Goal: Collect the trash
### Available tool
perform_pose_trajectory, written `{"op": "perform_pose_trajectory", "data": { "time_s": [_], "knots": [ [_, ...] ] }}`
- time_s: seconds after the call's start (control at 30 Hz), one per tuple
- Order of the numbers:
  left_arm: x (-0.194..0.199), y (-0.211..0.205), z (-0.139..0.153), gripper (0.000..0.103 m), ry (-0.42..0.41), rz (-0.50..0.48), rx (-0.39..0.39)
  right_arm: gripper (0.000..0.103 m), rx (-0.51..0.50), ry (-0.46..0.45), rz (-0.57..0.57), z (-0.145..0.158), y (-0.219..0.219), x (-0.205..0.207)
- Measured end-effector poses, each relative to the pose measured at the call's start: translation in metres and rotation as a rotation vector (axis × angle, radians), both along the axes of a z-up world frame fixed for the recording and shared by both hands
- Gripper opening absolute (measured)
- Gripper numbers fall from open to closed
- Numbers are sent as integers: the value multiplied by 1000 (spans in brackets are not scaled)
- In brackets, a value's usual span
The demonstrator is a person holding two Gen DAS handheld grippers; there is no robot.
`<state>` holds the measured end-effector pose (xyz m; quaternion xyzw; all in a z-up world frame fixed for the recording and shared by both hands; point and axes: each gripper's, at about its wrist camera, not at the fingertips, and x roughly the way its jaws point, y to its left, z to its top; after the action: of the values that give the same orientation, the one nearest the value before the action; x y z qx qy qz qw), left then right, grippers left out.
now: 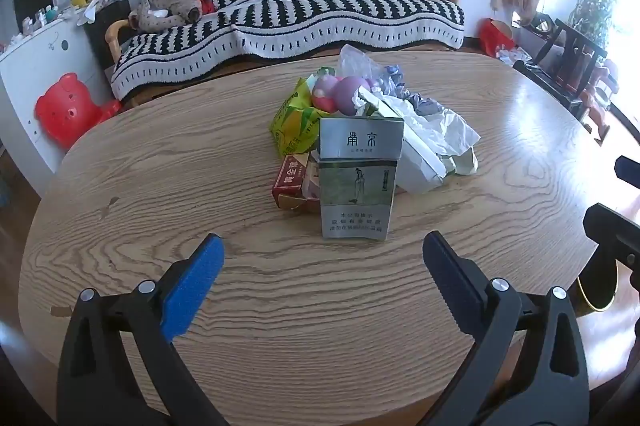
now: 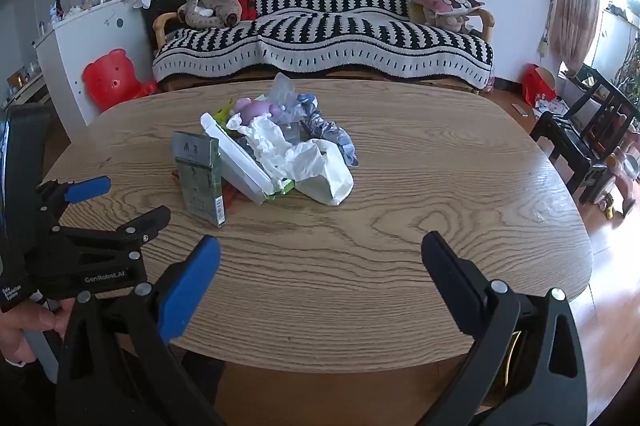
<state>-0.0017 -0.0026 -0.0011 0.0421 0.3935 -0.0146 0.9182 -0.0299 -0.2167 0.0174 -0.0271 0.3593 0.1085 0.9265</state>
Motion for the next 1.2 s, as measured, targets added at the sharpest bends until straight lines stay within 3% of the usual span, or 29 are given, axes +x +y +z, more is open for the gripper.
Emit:
{"op": "perform_pose_trajectory", "data": {
  "time_s": [1.2],
  "knots": [
    [-2,-2,1,97,1,-3,1,97,-2,-3,-2,0,-1,1]
  ]
}}
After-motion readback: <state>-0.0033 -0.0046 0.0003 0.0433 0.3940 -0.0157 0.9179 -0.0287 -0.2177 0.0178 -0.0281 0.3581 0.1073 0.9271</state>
